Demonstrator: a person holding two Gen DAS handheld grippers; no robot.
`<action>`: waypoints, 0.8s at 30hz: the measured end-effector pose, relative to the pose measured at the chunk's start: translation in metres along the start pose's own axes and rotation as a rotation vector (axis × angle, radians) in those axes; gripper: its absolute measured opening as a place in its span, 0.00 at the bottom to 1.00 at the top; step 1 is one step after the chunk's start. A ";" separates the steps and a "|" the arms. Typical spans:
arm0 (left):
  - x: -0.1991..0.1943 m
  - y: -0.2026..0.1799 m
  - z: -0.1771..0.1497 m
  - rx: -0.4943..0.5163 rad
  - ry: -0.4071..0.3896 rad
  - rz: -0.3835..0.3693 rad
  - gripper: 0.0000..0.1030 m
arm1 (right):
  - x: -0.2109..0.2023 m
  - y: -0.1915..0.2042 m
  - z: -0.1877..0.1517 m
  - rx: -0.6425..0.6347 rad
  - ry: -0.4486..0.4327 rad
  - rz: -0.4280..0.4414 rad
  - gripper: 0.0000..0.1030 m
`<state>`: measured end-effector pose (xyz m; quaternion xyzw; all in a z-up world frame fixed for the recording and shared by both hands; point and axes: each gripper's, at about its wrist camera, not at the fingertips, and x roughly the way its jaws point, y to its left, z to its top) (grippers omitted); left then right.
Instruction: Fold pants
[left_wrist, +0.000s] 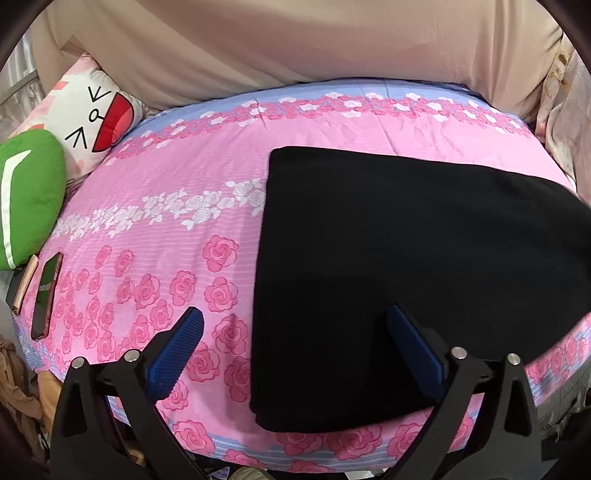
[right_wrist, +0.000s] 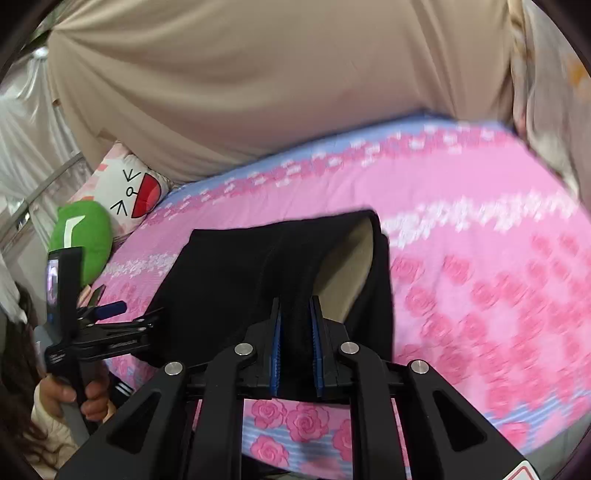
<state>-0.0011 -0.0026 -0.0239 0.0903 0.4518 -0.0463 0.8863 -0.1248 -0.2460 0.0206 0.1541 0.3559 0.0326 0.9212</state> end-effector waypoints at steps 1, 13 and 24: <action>0.001 -0.001 -0.001 -0.002 0.001 -0.005 0.96 | 0.008 -0.003 -0.005 -0.008 0.028 -0.022 0.13; 0.012 -0.006 -0.005 -0.013 0.029 -0.010 0.96 | 0.027 0.014 0.040 -0.069 -0.011 -0.033 0.19; 0.013 -0.004 -0.005 -0.016 0.032 -0.035 0.96 | 0.056 -0.015 0.056 -0.029 0.011 -0.099 0.11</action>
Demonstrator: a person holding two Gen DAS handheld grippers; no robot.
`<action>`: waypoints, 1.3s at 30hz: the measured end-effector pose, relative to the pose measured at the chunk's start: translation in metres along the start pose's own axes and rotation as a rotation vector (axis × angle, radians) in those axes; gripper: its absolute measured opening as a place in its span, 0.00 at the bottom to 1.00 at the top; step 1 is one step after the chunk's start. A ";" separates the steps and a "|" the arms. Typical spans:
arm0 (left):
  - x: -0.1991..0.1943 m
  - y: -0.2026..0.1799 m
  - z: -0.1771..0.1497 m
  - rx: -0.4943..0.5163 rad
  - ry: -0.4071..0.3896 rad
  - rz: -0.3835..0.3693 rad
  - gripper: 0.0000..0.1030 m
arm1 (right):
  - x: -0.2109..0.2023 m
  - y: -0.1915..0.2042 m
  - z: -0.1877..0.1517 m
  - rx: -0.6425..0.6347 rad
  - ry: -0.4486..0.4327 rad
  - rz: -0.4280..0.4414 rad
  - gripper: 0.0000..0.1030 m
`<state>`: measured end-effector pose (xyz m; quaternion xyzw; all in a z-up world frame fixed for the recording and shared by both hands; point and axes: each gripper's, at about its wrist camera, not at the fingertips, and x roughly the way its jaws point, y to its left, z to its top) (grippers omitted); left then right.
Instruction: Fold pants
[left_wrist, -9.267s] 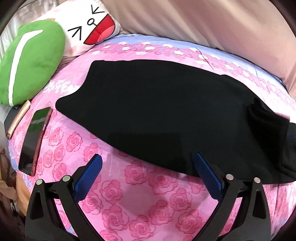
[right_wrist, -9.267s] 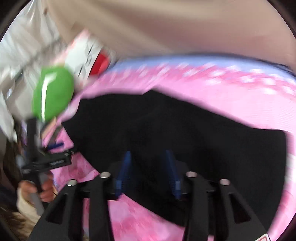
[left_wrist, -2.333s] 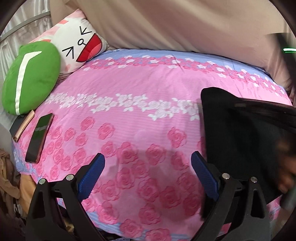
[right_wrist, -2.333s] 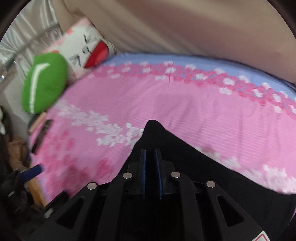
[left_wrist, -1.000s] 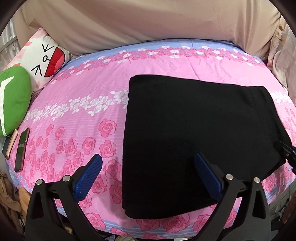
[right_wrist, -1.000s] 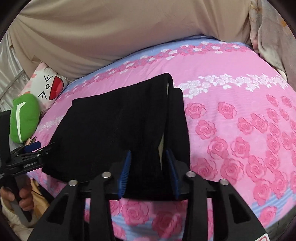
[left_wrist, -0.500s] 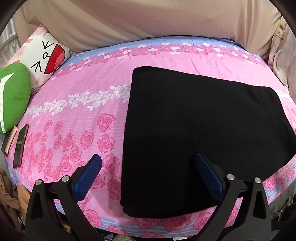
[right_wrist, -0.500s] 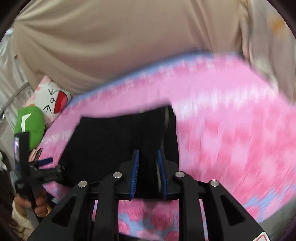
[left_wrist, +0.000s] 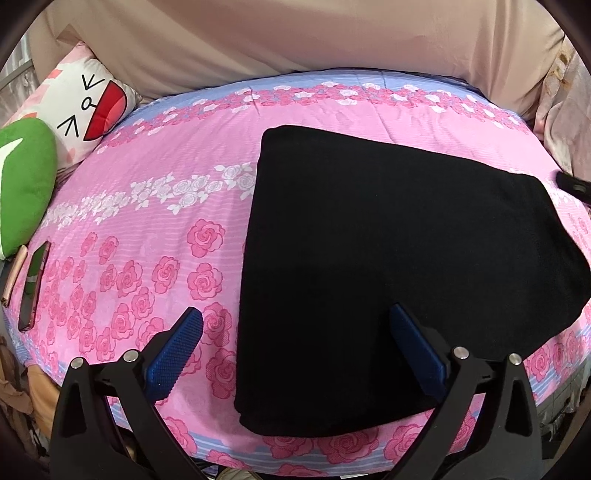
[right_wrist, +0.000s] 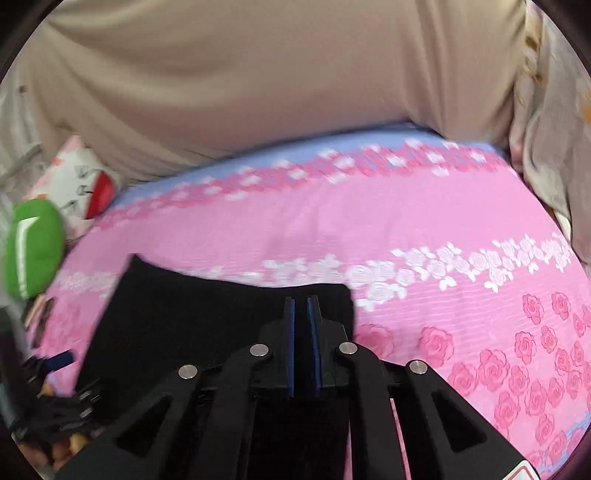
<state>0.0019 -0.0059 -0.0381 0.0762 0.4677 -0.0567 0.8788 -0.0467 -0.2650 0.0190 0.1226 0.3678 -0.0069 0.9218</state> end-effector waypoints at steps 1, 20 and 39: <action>0.001 0.000 0.000 -0.004 0.003 -0.004 0.96 | -0.005 0.002 -0.008 0.002 0.012 0.018 0.11; -0.002 0.000 -0.003 -0.019 0.005 -0.027 0.96 | -0.030 0.015 -0.090 -0.029 0.113 -0.084 0.08; -0.002 0.058 -0.031 -0.232 0.130 -0.319 0.96 | -0.045 -0.005 -0.098 0.116 0.157 0.029 0.37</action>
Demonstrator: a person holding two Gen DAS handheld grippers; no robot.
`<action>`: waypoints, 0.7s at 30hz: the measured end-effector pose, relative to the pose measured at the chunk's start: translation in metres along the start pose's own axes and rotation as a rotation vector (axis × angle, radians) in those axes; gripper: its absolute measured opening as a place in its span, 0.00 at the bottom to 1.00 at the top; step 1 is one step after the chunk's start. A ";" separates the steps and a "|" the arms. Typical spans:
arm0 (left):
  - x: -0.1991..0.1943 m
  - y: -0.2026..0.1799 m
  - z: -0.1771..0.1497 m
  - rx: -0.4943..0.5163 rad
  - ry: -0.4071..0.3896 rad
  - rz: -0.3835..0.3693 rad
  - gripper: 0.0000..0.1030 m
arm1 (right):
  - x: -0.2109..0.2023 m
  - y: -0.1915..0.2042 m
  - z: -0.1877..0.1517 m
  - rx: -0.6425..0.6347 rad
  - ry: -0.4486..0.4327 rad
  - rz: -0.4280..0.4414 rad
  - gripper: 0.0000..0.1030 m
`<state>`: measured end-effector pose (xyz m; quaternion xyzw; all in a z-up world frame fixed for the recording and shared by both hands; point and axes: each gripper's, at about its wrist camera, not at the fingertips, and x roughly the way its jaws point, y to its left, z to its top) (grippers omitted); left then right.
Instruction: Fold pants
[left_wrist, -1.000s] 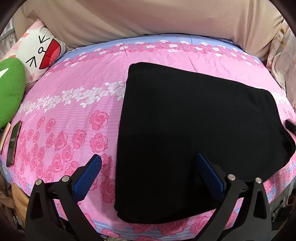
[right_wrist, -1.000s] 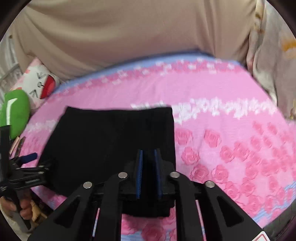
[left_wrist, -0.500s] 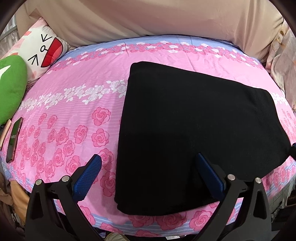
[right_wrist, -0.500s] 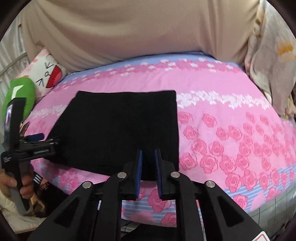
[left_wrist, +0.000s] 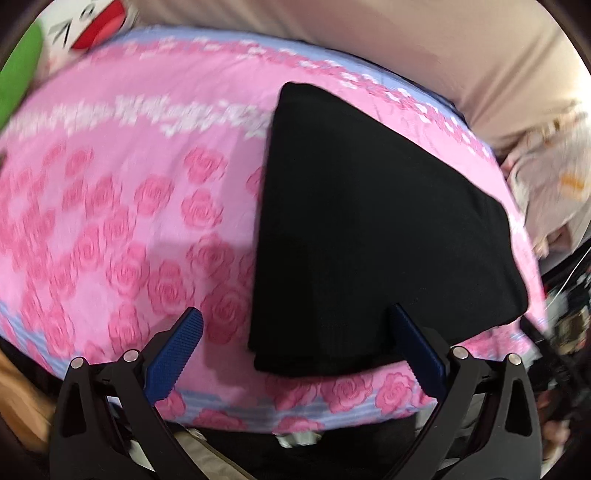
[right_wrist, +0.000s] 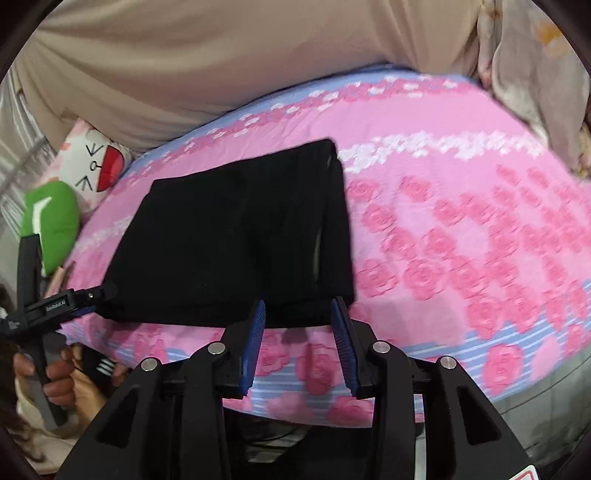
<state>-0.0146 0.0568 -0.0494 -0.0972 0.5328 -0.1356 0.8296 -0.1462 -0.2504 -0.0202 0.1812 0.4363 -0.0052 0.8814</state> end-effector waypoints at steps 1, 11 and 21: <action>-0.002 0.001 -0.001 -0.014 -0.002 -0.003 0.96 | 0.006 0.002 0.000 -0.008 0.003 -0.001 0.40; -0.020 -0.024 -0.004 0.079 -0.095 0.084 0.96 | -0.039 0.033 0.024 -0.175 -0.188 -0.092 0.00; -0.015 -0.029 0.000 0.064 -0.058 -0.017 0.96 | -0.022 -0.028 0.016 0.082 -0.111 -0.042 0.50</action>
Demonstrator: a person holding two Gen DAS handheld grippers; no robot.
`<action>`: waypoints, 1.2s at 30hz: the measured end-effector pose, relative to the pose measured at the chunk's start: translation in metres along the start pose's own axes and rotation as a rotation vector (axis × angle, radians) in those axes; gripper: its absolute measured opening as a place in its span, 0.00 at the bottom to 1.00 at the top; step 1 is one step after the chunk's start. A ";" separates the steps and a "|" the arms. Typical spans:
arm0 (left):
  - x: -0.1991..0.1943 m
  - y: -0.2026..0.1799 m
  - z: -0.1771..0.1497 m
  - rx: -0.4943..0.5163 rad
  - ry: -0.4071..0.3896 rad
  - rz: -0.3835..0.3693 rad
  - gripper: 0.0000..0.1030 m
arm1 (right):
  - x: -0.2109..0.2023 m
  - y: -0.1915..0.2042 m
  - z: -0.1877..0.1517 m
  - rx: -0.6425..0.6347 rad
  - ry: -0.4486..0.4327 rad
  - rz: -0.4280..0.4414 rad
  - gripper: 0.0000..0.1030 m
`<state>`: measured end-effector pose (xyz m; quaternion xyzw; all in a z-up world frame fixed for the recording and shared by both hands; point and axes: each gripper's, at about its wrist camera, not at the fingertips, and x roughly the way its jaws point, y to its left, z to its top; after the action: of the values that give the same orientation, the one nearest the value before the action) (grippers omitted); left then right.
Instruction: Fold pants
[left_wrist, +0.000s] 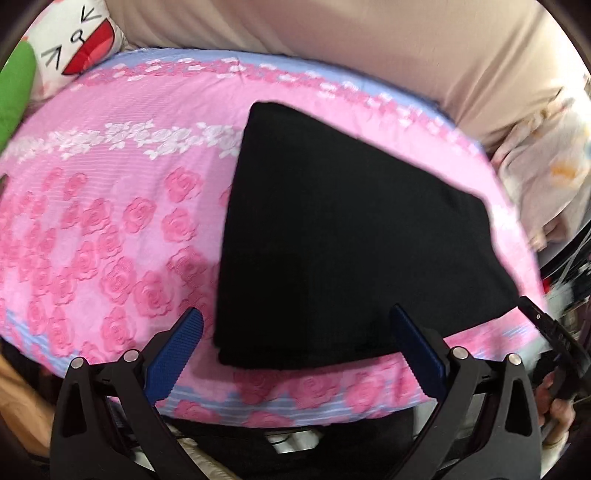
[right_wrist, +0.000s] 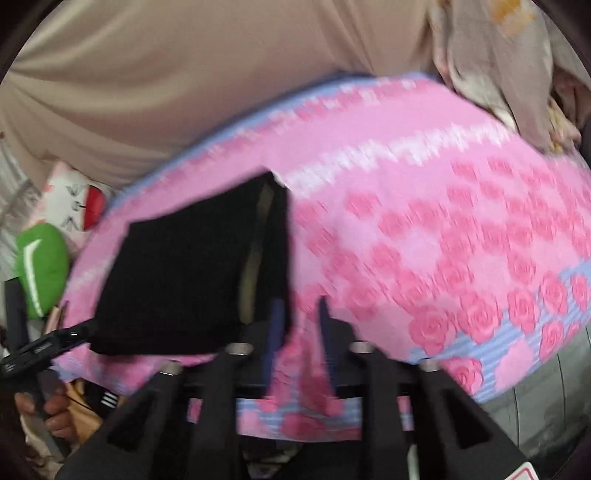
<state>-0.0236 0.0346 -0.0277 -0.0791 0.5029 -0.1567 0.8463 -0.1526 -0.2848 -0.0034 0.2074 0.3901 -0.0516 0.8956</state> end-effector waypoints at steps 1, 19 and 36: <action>0.000 0.001 0.003 -0.012 0.001 -0.020 0.96 | -0.002 0.009 0.003 -0.032 -0.019 0.023 0.63; 0.021 0.015 0.005 -0.057 0.056 0.018 0.96 | 0.061 0.032 -0.007 -0.142 0.054 0.058 0.18; 0.037 0.003 0.013 -0.037 0.012 -0.076 0.52 | 0.066 0.013 -0.003 0.077 0.118 0.215 0.32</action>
<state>0.0045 0.0247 -0.0527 -0.1128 0.5076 -0.1799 0.8350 -0.1057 -0.2670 -0.0486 0.2850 0.4154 0.0420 0.8628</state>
